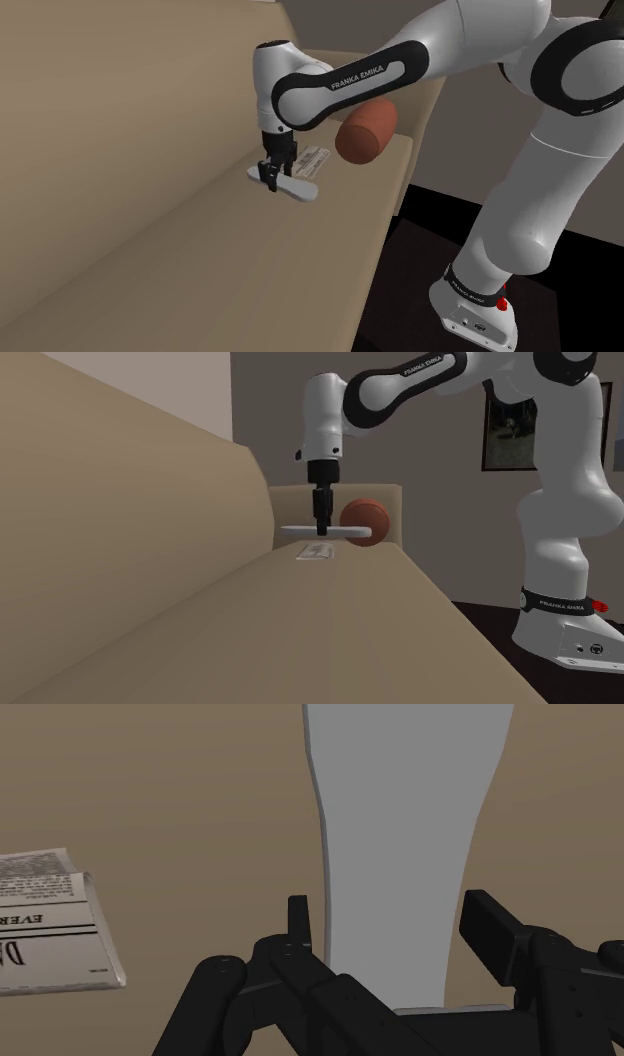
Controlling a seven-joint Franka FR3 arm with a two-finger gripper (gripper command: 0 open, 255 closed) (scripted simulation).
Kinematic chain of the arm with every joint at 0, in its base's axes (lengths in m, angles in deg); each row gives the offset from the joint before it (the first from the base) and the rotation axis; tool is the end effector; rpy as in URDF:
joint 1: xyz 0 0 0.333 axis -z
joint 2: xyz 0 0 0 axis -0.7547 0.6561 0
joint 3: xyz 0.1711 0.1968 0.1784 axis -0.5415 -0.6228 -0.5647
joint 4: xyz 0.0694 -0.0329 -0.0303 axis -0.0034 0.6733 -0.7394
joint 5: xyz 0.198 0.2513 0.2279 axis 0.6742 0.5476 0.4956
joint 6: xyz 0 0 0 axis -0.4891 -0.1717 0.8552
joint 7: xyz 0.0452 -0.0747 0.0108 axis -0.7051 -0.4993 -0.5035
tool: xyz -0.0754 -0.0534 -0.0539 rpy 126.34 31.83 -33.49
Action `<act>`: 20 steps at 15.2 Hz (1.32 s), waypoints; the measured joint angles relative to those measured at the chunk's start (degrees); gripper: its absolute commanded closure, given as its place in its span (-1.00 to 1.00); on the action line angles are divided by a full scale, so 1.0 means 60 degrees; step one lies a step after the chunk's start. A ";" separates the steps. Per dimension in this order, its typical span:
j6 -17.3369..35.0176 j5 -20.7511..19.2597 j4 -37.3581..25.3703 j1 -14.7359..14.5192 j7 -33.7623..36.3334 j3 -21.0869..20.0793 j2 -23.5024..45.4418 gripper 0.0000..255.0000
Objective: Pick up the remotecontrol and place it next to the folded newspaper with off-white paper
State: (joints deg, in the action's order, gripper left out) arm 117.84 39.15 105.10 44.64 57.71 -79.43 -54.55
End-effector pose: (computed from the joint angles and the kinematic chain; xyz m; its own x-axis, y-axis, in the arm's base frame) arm 0.5228 0.1886 0.4462 0.9866 0.1625 -0.0136 0.1629 -0.9859 0.0392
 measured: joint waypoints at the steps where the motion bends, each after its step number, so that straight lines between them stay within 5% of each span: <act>1: 0.0011 0.0043 0.0152 0.0130 -0.0268 0.0123 -0.0155 1.00; 5: 0.0132 0.0130 0.0645 0.0493 -0.1052 0.0502 -0.0567 1.00; 20: 0.1896 -0.0072 0.1817 0.0526 -0.0959 0.0535 0.0049 1.00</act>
State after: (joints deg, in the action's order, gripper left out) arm 129.22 38.72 116.00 47.80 51.96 -76.22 -54.26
